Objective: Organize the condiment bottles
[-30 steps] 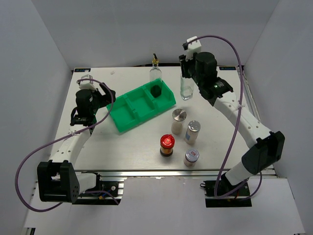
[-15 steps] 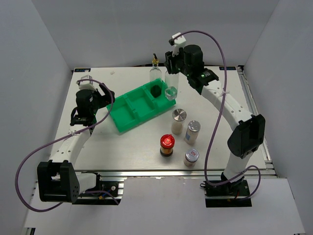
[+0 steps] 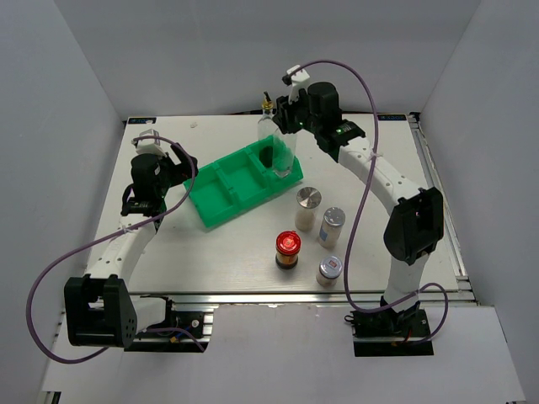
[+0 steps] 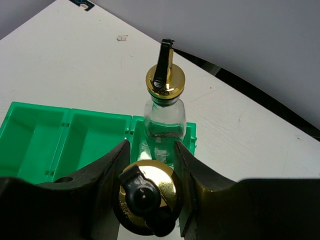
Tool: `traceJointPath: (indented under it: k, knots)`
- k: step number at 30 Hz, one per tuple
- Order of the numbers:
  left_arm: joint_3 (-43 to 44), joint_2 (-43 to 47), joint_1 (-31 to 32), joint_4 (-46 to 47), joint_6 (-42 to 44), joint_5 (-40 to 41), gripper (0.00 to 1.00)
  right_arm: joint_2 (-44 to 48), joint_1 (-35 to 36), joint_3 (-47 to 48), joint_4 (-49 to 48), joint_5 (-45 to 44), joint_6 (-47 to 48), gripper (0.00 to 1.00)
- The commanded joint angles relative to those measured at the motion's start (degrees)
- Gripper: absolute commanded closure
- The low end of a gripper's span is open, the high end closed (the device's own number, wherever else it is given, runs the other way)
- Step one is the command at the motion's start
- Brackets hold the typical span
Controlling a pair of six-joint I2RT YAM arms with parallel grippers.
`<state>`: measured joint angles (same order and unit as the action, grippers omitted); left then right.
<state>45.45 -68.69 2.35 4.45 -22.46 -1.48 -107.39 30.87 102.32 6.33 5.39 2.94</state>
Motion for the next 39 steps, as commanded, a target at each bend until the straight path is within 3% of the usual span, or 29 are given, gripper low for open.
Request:
traceJointPath:
  k: [1, 19, 24, 26, 39]
  knots:
    - [1.1, 0.4, -0.1, -0.1, 0.5, 0.0, 0.02, 0.9, -0.2, 1.4, -10.5, 4.0, -0.7, 1.0]
    - [1.0, 0.3, -0.1, 0.1, 0.5, 0.1, 0.02, 0.3, 1.2, -6.8, -15.3, 1.7, 1.4, 1.0]
    - [1.0, 0.3, -0.1, 0.1, 0.4, 0.1, 0.02, -0.3, 1.7, -7.0, -14.3, 1.5, 2.2, 0.49]
    - [1.1, 0.4, 0.0, 0.0, 0.4, 0.1, 0.02, -0.5, 2.1, -6.8, -13.5, 1.0, 2.6, 0.11]
    - [1.0, 1.8, 0.0, -0.1, 0.0, -0.4, 0.02, 5.6, 2.2, -12.7, -15.8, -5.1, -0.6, 0.11]
